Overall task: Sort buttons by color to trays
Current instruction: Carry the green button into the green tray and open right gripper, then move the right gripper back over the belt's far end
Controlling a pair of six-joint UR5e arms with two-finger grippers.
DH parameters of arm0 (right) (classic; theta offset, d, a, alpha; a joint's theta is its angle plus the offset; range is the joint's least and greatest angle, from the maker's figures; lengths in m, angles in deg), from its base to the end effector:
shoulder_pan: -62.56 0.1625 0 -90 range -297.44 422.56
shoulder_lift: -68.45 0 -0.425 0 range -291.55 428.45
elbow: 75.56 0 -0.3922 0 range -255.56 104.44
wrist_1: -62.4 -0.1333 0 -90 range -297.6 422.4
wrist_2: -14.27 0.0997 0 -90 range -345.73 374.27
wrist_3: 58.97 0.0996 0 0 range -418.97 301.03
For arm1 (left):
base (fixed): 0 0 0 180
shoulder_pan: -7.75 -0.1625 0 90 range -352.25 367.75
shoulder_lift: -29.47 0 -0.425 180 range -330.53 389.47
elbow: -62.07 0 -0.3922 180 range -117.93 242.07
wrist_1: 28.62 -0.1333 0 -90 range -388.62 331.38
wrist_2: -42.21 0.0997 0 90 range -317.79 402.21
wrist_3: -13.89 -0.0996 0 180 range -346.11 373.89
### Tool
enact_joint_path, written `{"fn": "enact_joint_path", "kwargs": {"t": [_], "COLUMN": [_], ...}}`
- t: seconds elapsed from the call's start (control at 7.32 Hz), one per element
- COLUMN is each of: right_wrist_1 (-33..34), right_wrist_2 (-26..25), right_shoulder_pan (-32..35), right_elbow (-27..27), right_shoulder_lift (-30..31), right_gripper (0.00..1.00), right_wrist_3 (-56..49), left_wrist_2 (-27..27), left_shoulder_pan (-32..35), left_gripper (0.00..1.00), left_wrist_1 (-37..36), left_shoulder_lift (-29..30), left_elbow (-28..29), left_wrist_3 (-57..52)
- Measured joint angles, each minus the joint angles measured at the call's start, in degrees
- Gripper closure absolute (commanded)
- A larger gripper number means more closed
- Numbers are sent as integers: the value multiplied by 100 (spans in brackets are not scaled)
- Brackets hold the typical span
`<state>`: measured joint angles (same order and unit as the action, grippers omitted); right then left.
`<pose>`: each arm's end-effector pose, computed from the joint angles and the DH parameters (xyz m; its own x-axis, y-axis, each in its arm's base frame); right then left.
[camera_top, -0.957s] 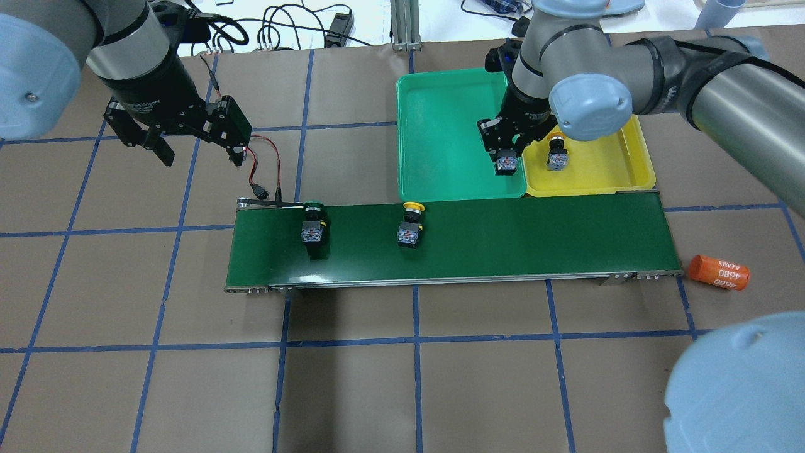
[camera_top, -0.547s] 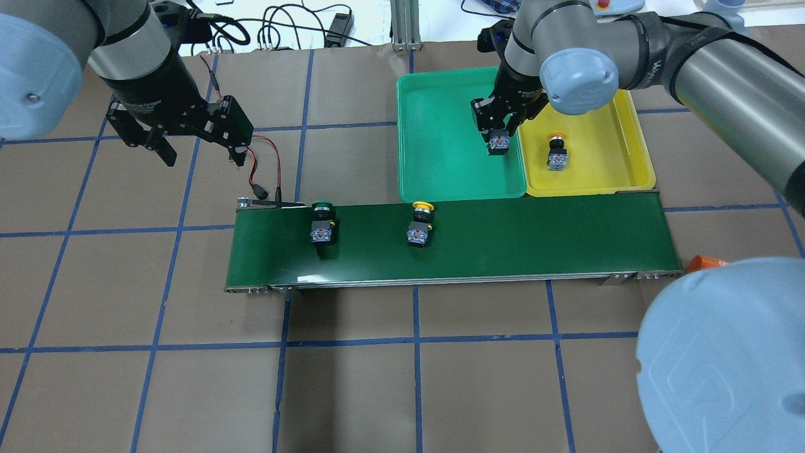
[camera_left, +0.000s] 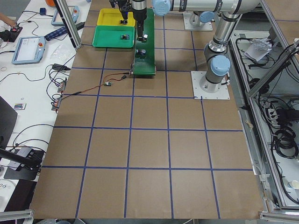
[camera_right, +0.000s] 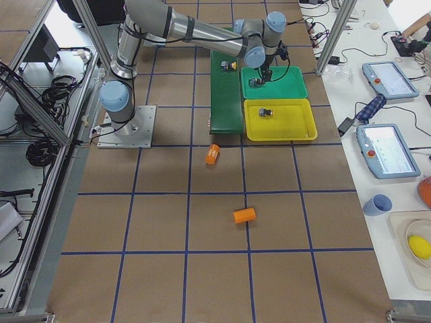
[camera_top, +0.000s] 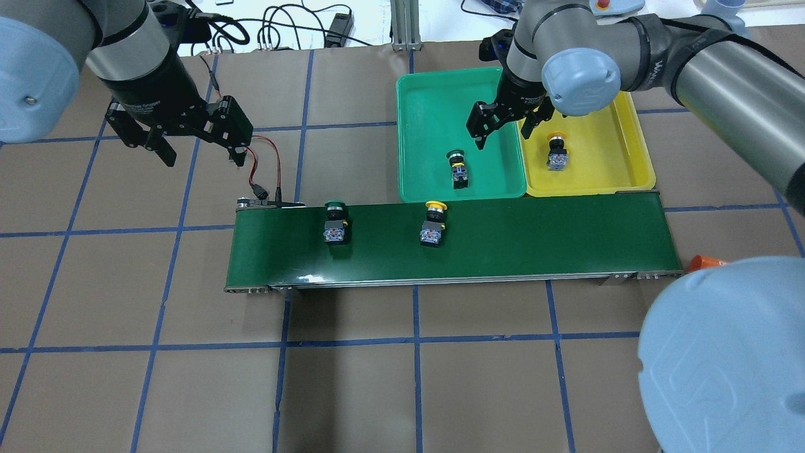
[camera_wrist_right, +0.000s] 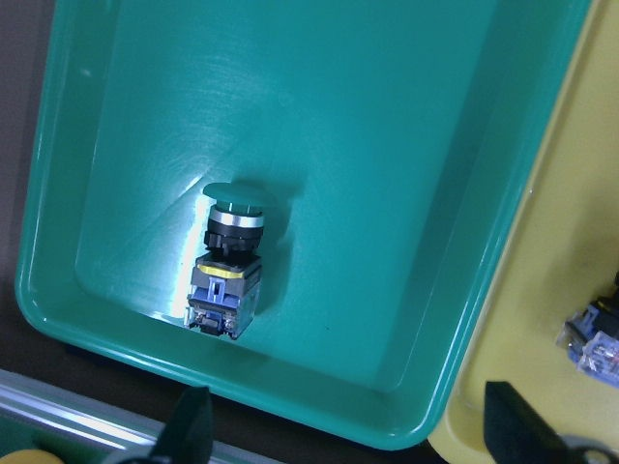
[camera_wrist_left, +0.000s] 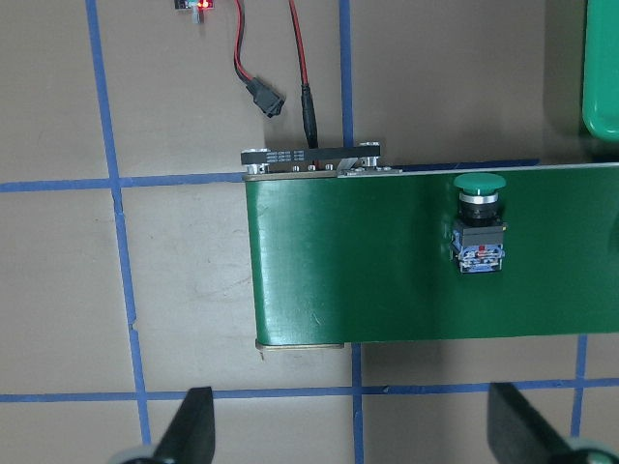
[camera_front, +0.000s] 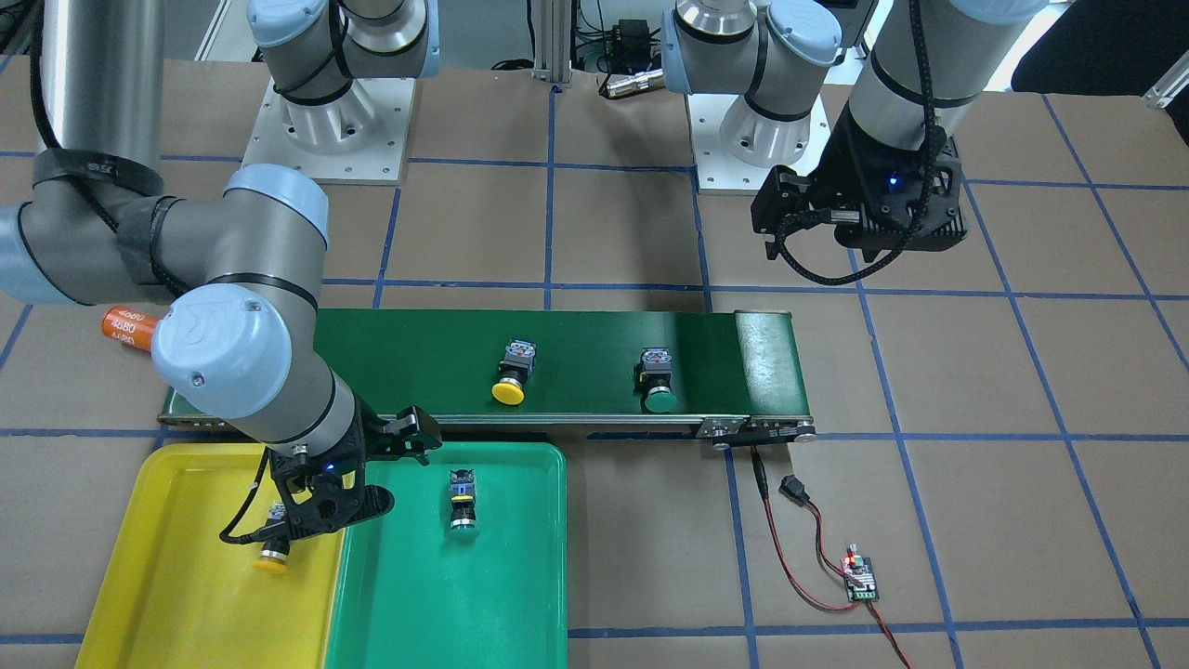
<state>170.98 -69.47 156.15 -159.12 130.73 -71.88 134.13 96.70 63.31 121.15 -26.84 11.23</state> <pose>0.1851 -0.6478 0.2928 -0.9533 -0.2784 -0.1167 -0.2827 0.9590 0.0216 -0.1208 -0.5022 0.4794 -0.9991 0.0295 -0.0314 0.0281 0.9986 0.0455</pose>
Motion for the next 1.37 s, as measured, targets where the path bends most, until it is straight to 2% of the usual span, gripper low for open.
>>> {"fn": "enact_joint_path", "kwargs": {"t": [0.27, 0.55, 1.37], "right_wrist_1": [-171, -99, 614], "right_wrist_2": [-196, -587, -653], "right_shoulder_pan": [-61, -111, -701], "right_elbow": [-279, -810, -2206], "right_shoulder_lift": [281, 705, 1629], "right_gripper": [0, 0, 1], "right_wrist_3": [-94, -118, -18], "left_wrist_2": [20, 22, 46], "left_shoulder_pan": [0, 0, 0], "left_gripper": [0, 0, 0], "left_wrist_1": [0, 0, -8], "left_shoulder_lift": [1, 0, 14], "left_elbow": [-3, -6, -12], "left_wrist_3": [-6, -9, -55]}}
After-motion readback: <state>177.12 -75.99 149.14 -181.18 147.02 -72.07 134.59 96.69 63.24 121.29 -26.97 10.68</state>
